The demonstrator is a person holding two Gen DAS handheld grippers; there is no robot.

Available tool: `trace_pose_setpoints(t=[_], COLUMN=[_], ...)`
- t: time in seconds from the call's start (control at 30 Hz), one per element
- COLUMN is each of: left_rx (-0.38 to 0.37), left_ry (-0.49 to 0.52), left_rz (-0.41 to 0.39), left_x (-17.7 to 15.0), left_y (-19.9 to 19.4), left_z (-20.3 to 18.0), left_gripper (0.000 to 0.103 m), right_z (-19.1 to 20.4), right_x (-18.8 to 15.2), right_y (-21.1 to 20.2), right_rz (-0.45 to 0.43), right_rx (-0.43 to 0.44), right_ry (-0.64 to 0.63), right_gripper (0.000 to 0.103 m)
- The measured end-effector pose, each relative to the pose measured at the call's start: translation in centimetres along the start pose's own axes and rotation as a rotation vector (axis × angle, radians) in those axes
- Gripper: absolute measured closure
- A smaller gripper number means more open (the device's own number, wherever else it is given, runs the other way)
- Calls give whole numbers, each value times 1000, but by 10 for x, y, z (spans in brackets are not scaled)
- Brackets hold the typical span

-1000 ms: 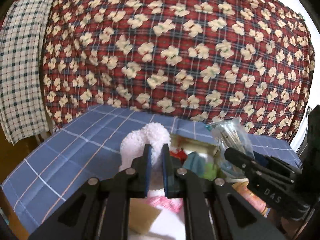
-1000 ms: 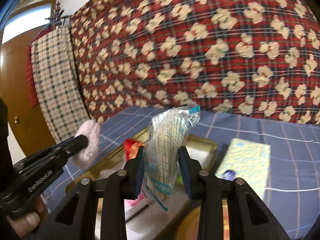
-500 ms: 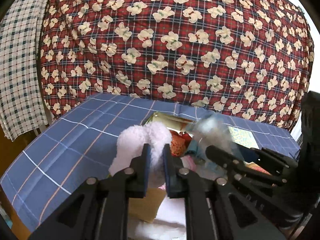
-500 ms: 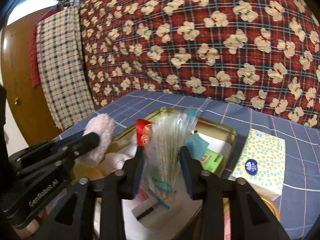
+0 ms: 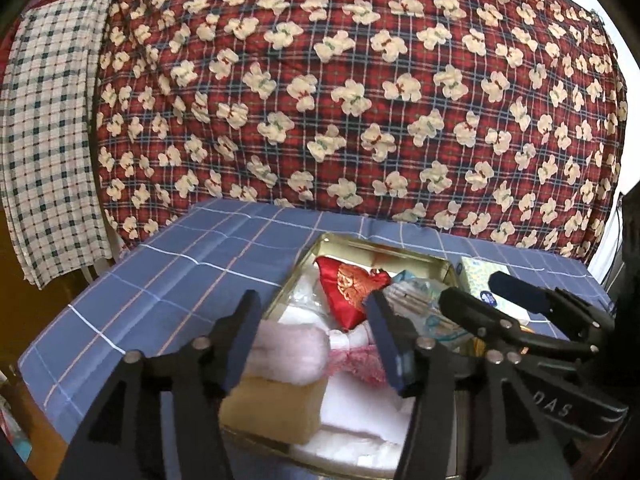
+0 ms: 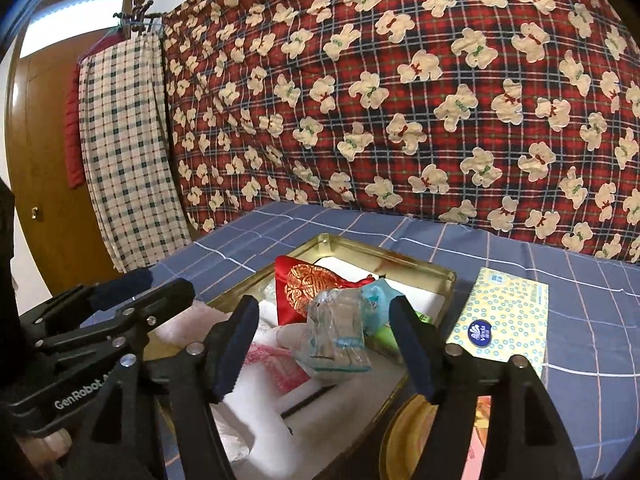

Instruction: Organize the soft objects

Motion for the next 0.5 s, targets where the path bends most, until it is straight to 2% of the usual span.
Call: trace_pose_setpoints(t=[0.1,0.27,0.4,0.5], left_rx=[15,18,28,33], left_ry=[-5,-20,-16,-19], left_rz=[-18,-45,-64,-82], left_x=[2,6,7,8], left_y=[-7,-17,-23,-27], left_z=[5,11,12,14], left_gripper=[30,22,7,5], right_z=[1,3,4,4], right_x=[1,0,0,2], right_y=[-6,-10,-15,-19], right_rz=[-13,-18,-29,-43], right_rx=[-1,-5,-13,-17], right_ry=[3,-3,-6,-5], right_gripper=[29,28,27,24])
Point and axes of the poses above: each gripper's, at about its wrist camera, not at the fingertips, and y roughly the way its jaws point, z to its left, x to its top, the point moved 5 cm from there along y, roughly the way its jaws point, and after that the axes turned 14 degrees about -z, right-handed, at the moved point
